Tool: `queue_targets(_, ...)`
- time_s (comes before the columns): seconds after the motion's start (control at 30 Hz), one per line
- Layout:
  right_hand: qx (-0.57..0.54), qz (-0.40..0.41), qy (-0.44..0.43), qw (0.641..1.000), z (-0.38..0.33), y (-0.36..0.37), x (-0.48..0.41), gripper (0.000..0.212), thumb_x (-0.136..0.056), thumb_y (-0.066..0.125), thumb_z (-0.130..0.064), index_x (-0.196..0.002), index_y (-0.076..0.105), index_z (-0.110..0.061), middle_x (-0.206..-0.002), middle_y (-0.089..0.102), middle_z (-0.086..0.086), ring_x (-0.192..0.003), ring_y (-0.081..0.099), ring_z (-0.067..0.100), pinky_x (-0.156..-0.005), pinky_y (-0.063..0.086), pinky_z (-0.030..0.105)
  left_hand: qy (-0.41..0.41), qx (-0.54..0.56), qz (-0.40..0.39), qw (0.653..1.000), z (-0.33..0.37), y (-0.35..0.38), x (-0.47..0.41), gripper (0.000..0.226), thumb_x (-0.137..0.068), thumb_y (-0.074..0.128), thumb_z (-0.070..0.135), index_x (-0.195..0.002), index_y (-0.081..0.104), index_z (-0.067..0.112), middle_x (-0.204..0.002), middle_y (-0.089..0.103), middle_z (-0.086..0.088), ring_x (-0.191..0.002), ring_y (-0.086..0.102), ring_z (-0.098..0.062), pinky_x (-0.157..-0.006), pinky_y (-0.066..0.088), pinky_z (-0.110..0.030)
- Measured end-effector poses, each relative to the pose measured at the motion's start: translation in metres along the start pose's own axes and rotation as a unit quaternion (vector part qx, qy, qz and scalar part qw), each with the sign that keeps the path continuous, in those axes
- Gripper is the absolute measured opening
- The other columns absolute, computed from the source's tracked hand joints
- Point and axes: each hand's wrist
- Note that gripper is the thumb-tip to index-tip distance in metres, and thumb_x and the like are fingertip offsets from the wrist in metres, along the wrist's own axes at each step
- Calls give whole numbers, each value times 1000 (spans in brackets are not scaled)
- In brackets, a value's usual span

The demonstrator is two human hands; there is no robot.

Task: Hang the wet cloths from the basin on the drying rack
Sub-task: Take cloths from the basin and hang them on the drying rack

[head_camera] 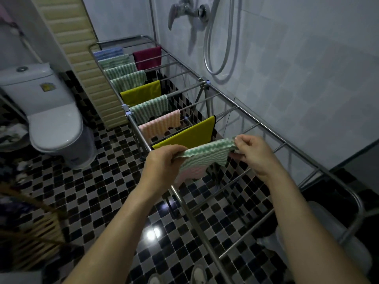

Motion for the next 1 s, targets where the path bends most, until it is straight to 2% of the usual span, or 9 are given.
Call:
queue_targets(0.07, -41, 14, 6, 999, 10, -3, -3, 28, -101, 42, -7, -86, 65, -6, -89, 67, 8, -85, 64, 14, -81, 57, 26, 57, -31, -16, 998, 5, 0, 2, 21, -81, 73, 3, -102, 74, 6, -93, 74, -6, -81, 68, -17, -74, 57, -29)
queue_targets(0.13, -76, 21, 37, 996, 27, -10, -2, 29, -100, 43, -6, -83, 66, -9, -86, 66, 6, -83, 62, 15, -85, 53, 30, 46, -41, -112, 992, 10, 9, 7, 18, -86, 70, 13, -103, 75, 12, -94, 73, -1, -80, 68, -15, -73, 57, -28)
queue_targets(0.23, 32, 3, 81, 996, 62, -19, 9, 26, -99, 48, -13, -84, 68, -20, -86, 66, -2, -84, 59, 13, -78, 47, 29, 44, -64, -251, 965, 8, 33, 24, 18, -91, 64, 25, -105, 74, 20, -103, 74, 5, -87, 68, -7, -80, 56, -23)
queue_targets(0.33, 87, -12, 154, 984, 89, -26, 17, 23, -100, 49, -21, -89, 69, -23, -93, 66, -1, -88, 59, 14, -77, 47, 29, 52, -86, -307, 947, 13, 55, 44, 16, -92, 62, 24, -104, 71, 20, -100, 72, 4, -86, 65, -7, -78, 55, -24)
queue_targets(0.5, 32, -6, 212, 977, 105, -32, 27, 23, -94, 50, -13, -88, 71, -6, -91, 70, 9, -89, 63, 23, -86, 51, 40, 43, -80, -341, 936, 16, 79, 69, 22, -91, 63, 22, -113, 66, 23, -110, 65, 4, -98, 62, -11, -87, 54, -29)
queue_targets(0.63, 104, 13, 198, 975, 103, -33, 28, 22, -84, 53, -10, -83, 69, 5, -88, 70, 14, -87, 64, 29, -81, 50, 41, 15, -67, -374, 925, 15, 84, 76, 26, -90, 64, 28, -115, 65, 24, -112, 65, 5, -97, 62, -8, -86, 54, -25)
queue_targets(0.8, 131, 37, 154, 979, 102, -24, 26, 13, -87, 62, -18, -78, 56, -11, -81, 59, 5, -76, 54, 19, -63, 41, 30, -113, 8, -280, 953, 12, 70, 69, 19, -93, 60, 29, -108, 69, 21, -103, 71, 6, -84, 65, -2, -80, 57, -24)
queue_targets(0.9, 118, 49, 132, 983, 109, -19, 23, 19, -83, 72, -19, -81, 54, -14, -89, 64, 4, -83, 61, 17, -68, 48, 29, -122, -73, -210, 967, -3, 65, 69, 19, -92, 63, 25, -110, 69, 22, -102, 70, 8, -83, 61, -3, -78, 51, -18)
queue_targets(1.0, 136, 78, 124, 980, 115, -14, 21, 18, -82, 74, -16, -80, 55, -15, -94, 67, 5, -88, 64, 20, -76, 54, 35, -99, -113, -245, 958, -5, 64, 73, 16, -93, 61, 31, -105, 69, 24, -94, 69, 8, -77, 59, -3, -74, 49, -17)
Point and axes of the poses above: each hand's wrist, its own x-axis away from the middle knuckle, its own y-axis out of the palm, z = x × y
